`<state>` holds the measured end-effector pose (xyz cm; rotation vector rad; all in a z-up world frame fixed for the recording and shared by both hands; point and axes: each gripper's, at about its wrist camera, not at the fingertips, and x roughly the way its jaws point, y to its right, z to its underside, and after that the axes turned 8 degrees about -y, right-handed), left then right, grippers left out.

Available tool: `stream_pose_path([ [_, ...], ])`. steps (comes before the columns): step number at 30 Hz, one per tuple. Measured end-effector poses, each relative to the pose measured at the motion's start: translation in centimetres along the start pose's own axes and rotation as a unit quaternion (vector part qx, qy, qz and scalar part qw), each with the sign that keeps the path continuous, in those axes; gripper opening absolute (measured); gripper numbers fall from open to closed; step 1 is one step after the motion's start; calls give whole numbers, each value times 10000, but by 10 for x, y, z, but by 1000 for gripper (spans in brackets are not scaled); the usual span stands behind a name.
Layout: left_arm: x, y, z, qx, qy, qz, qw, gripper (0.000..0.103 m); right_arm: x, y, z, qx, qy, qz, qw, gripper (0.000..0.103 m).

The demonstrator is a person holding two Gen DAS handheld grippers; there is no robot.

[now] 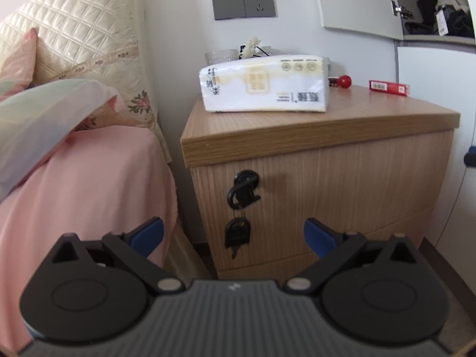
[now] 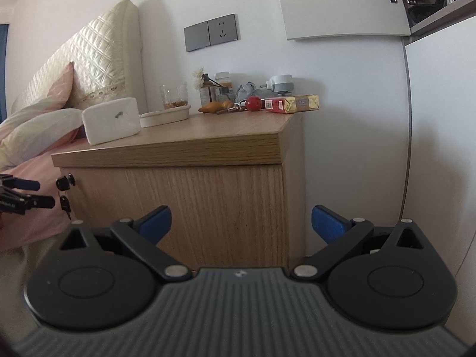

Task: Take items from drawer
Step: 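Bring the left tool to the drawer's black key knob and grasp it, then pull the drawer open with the left tool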

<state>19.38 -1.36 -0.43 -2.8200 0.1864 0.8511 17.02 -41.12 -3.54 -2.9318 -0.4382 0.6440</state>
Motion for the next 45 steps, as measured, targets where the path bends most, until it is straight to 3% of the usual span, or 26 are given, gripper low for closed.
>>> stream_pose_path([
  [3, 18, -9, -3, 36, 21, 153, 9999, 99, 10, 3, 1, -92, -18, -98, 9999, 103],
  [6, 36, -15, 0, 173, -43, 344, 9993, 99, 17, 9, 2, -83, -7, -209, 9997, 93],
  [13, 56, -19, 8, 348, 142, 617, 9974, 95, 25, 23, 1, 142, 228, -256, 9993, 92],
  [16, 60, -20, 7, 316, 173, 701, 9969, 88, 28, 27, -1, 185, 255, -287, 9991, 81],
  [32, 61, -10, 9, 580, 261, 620, 9960, 85, 35, 29, -4, 88, 335, -305, 9989, 79],
  [45, 59, -11, 7, 500, 292, 650, 9962, 84, 39, 16, -3, -125, 366, -345, 9987, 79],
])
